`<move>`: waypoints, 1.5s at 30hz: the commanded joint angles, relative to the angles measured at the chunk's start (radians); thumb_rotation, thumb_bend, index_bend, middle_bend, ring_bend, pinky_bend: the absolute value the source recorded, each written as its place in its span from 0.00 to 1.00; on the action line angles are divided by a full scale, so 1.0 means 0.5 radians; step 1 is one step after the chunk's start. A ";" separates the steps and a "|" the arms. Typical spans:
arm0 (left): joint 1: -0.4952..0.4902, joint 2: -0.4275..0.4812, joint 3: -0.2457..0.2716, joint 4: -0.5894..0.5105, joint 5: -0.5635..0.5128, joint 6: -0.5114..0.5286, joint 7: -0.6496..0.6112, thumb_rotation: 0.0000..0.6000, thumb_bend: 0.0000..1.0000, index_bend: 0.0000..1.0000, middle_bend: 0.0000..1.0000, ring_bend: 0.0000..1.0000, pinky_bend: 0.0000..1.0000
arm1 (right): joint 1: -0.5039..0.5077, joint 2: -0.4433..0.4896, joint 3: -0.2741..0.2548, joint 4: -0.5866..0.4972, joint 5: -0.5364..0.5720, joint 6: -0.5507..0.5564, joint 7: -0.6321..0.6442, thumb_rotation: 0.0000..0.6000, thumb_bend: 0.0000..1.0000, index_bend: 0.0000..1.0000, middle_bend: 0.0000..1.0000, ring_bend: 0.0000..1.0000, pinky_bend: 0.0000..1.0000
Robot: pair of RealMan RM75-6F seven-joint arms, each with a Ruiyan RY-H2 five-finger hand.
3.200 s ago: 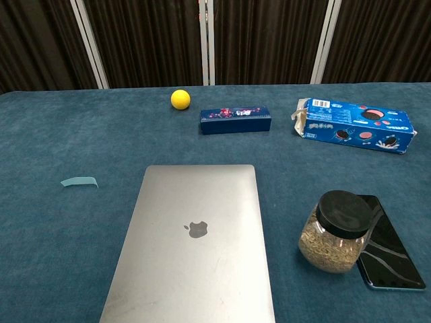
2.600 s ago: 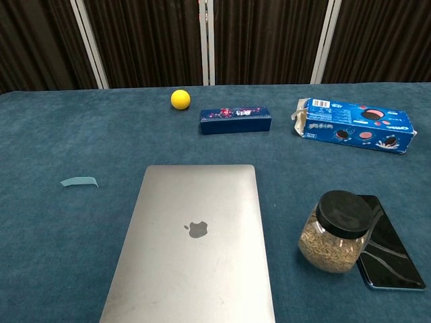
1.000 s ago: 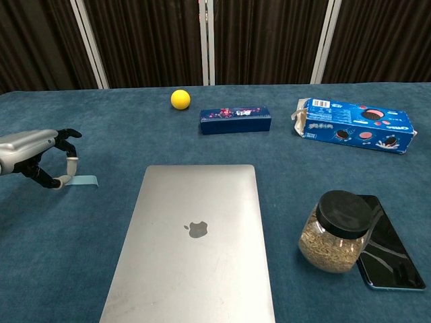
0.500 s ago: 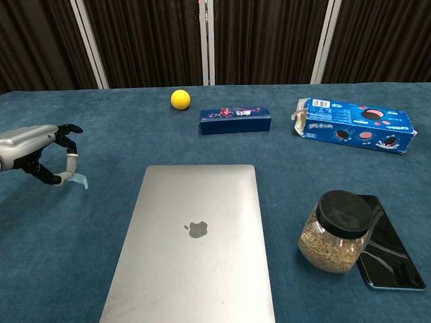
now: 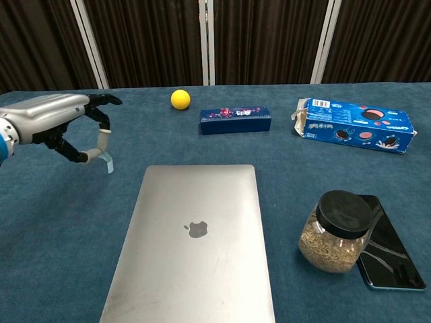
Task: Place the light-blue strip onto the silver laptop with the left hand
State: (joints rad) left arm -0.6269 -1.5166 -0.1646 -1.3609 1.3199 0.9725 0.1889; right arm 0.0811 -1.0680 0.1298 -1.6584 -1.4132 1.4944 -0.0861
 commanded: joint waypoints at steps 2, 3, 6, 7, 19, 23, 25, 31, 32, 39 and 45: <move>-0.148 0.005 0.032 -0.025 0.139 -0.087 0.113 1.00 0.45 0.65 0.00 0.00 0.00 | -0.002 0.003 0.004 -0.002 0.008 0.005 -0.003 1.00 0.00 0.08 0.00 0.00 0.00; -0.174 -0.002 0.040 -0.015 0.164 -0.105 0.134 1.00 0.45 0.65 0.00 0.00 0.00 | -0.003 0.003 0.005 -0.001 0.010 0.005 -0.003 1.00 0.00 0.08 0.00 0.00 0.00; -0.253 -0.033 0.066 0.026 0.247 -0.152 0.190 1.00 0.45 0.65 0.00 0.00 0.00 | -0.004 0.004 0.008 0.003 0.020 0.004 0.001 1.00 0.00 0.08 0.00 0.00 0.00; -0.284 -0.046 0.077 0.042 0.280 -0.172 0.206 1.00 0.45 0.65 0.00 0.00 0.00 | -0.004 0.004 0.010 0.005 0.026 0.003 0.002 1.00 0.00 0.08 0.00 0.00 0.00; -0.508 -0.203 0.194 0.183 0.493 -0.328 0.368 1.00 0.46 0.65 0.00 0.00 0.00 | 0.000 0.005 0.025 0.026 0.067 -0.015 0.018 1.00 0.00 0.08 0.00 0.00 0.00; -0.531 -0.235 0.195 0.196 0.490 -0.336 0.368 1.00 0.46 0.65 0.00 0.00 0.00 | 0.001 0.004 0.027 0.029 0.069 -0.017 0.021 1.00 0.00 0.08 0.00 0.00 0.00; -0.543 -0.251 0.194 0.201 0.489 -0.337 0.384 1.00 0.46 0.62 0.00 0.00 0.00 | 0.002 0.005 0.027 0.031 0.072 -0.020 0.021 1.00 0.00 0.08 0.00 0.00 0.00; -0.560 -0.280 0.171 0.180 0.435 -0.335 0.445 1.00 0.14 0.01 0.00 0.00 0.00 | 0.005 0.001 0.026 0.036 0.075 -0.026 0.020 1.00 0.00 0.08 0.00 0.00 0.00; -0.557 -0.284 0.163 0.173 0.428 -0.318 0.442 1.00 0.10 0.00 0.00 0.00 0.00 | 0.005 0.001 0.025 0.037 0.075 -0.027 0.019 1.00 0.00 0.08 0.00 0.00 0.00; -0.519 -0.247 0.101 0.136 0.433 -0.116 0.365 1.00 0.06 0.00 0.00 0.00 0.00 | 0.007 -0.003 0.021 0.036 0.071 -0.029 0.014 1.00 0.00 0.08 0.00 0.00 0.00; -0.364 -0.048 -0.015 -0.028 0.272 0.122 0.332 1.00 0.01 0.00 0.00 0.00 0.00 | 0.006 -0.004 0.014 0.027 0.055 -0.024 0.007 1.00 0.00 0.08 0.00 0.00 0.00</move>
State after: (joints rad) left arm -0.8386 -1.5736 -0.1504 -1.3411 1.4881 1.0057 0.3618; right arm 0.0840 -1.0698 0.1366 -1.6446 -1.3856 1.4821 -0.0824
